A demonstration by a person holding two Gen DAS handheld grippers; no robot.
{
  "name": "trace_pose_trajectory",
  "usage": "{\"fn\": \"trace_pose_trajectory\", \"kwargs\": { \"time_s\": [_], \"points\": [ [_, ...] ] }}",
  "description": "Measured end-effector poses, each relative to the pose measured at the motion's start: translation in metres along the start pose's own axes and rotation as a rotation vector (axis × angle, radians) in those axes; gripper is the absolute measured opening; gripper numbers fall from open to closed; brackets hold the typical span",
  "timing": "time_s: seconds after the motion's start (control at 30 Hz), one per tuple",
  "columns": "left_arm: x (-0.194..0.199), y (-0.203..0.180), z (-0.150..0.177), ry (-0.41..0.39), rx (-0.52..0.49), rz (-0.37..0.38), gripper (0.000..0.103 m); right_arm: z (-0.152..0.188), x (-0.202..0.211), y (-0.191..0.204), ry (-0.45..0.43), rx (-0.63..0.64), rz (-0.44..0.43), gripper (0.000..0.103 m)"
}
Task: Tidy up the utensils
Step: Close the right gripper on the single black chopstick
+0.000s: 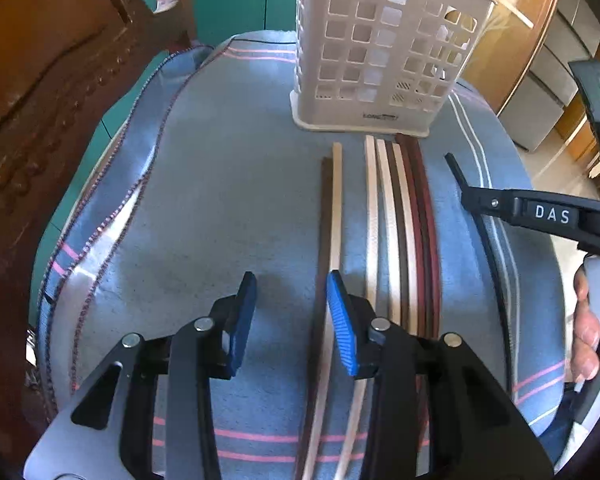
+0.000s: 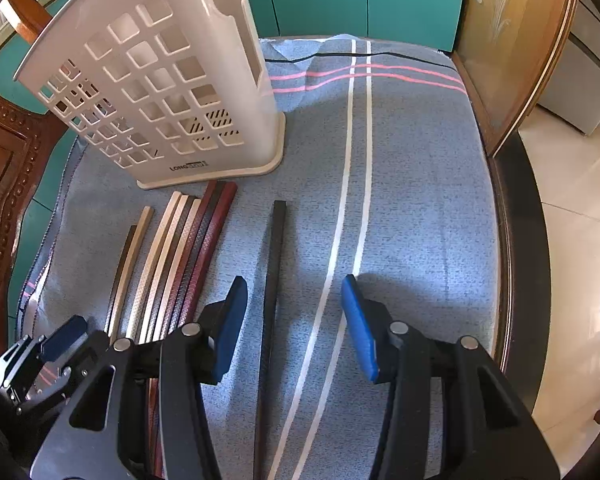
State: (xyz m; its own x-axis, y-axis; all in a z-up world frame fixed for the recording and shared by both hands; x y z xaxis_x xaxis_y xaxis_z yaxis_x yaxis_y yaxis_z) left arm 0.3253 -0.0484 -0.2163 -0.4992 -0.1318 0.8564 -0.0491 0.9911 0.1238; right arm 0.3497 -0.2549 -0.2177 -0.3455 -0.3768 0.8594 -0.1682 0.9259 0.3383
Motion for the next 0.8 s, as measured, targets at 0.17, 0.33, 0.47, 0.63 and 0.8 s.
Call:
{"fn": "trace_pose_trajectory", "kwargs": {
  "time_s": [0.17,0.33,0.47,0.63,0.8],
  "points": [
    [-0.003,0.000,0.002,0.003,-0.051,-0.038,0.040,0.001,-0.001,0.003,0.005,0.013,0.010,0.051],
    [-0.001,0.000,-0.001,-0.001,-0.050,-0.048,0.040,0.003,-0.003,0.008,0.006,0.028,0.020,0.051],
    [-0.005,-0.002,-0.018,0.016,-0.057,-0.050,0.040,0.004,-0.006,0.011,-0.004,0.057,0.052,0.051],
    [-0.020,-0.015,-0.045,0.015,-0.103,-0.094,0.040,0.007,-0.014,0.025,-0.030,0.135,0.144,0.051],
    [-0.025,-0.025,-0.063,0.044,-0.124,-0.079,0.024,0.002,-0.020,0.034,-0.054,0.136,0.135,0.030]
  ]
}}
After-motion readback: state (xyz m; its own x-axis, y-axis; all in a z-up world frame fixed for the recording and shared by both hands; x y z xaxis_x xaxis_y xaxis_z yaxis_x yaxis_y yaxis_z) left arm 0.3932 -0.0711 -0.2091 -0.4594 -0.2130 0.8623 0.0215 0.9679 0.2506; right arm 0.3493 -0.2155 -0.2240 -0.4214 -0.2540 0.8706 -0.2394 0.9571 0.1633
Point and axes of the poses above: each gripper's, at about its wrist camera, not at the fingertips, and x roughly against the way its jaws point, y to its left, z to its underside, the point moved 7 cm from there along -x, roughly the way its jaws point, and after that the axes turned 12 degrees about -z, right-handed, at the moved point
